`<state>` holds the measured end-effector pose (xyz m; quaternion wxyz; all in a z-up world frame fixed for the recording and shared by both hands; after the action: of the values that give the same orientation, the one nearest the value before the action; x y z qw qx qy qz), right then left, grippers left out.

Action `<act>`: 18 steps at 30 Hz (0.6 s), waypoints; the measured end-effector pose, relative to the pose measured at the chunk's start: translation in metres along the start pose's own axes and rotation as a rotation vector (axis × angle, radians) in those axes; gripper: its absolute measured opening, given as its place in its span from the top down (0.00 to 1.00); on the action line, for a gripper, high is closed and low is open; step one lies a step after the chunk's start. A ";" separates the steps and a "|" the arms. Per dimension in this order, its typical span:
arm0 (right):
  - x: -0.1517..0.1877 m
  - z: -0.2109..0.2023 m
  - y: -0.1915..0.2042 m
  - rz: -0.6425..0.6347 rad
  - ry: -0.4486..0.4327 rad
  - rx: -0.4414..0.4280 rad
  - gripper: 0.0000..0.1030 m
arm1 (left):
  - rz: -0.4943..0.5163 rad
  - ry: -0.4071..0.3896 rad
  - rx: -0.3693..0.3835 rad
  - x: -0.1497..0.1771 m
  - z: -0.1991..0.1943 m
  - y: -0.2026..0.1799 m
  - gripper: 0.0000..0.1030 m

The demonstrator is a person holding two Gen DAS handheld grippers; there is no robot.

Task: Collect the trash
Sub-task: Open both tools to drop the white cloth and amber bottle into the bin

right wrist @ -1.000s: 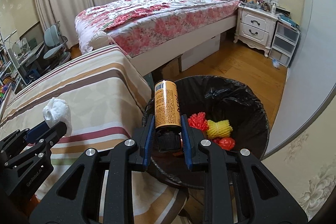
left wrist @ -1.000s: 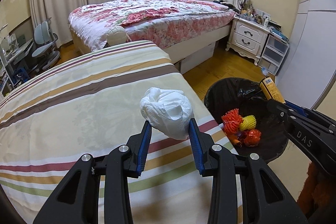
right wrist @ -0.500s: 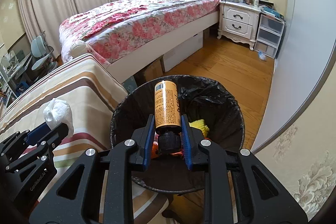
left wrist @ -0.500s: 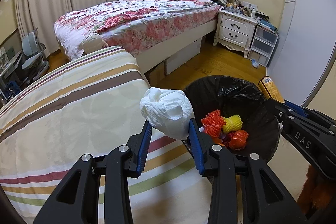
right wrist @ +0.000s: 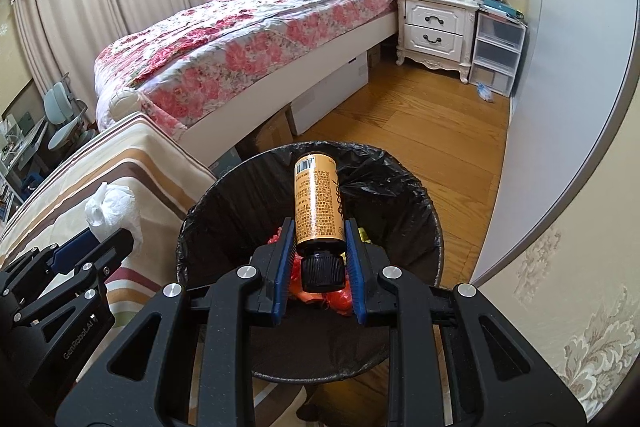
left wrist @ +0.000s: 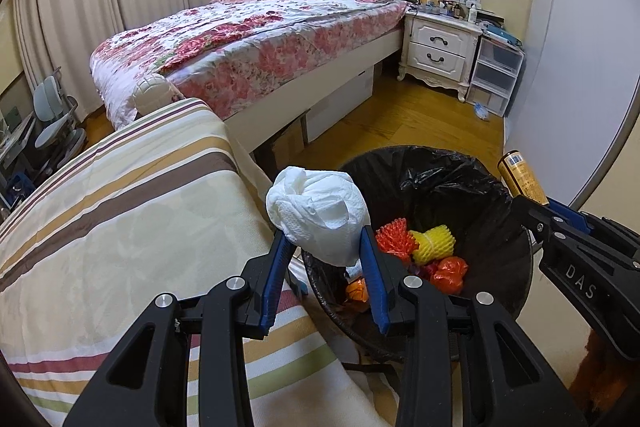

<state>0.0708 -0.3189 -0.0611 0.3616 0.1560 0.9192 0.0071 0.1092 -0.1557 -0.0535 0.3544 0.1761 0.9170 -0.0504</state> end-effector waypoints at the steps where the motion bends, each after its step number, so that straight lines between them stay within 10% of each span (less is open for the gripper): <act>1: -0.001 0.001 -0.001 0.003 0.000 0.001 0.77 | 0.004 0.000 0.001 -0.002 0.002 -0.002 0.64; 18: -0.007 0.017 -0.014 0.036 0.010 0.027 0.75 | 0.050 0.022 -0.008 -0.011 0.025 -0.028 0.60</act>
<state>0.0828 -0.3364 -0.0707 0.3547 0.1774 0.9180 0.0020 0.1227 -0.1903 -0.0661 0.3461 0.1978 0.9164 -0.0360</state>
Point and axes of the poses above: each gripper's, at about its wrist camera, not at the fingertips, and z roughly the way its jaws point, y to its left, x to its underside, the point moved 2 cm from there along z, roughly the way its jaws point, and after that the axes turned 2 degrees about y, right-handed, at the moved point
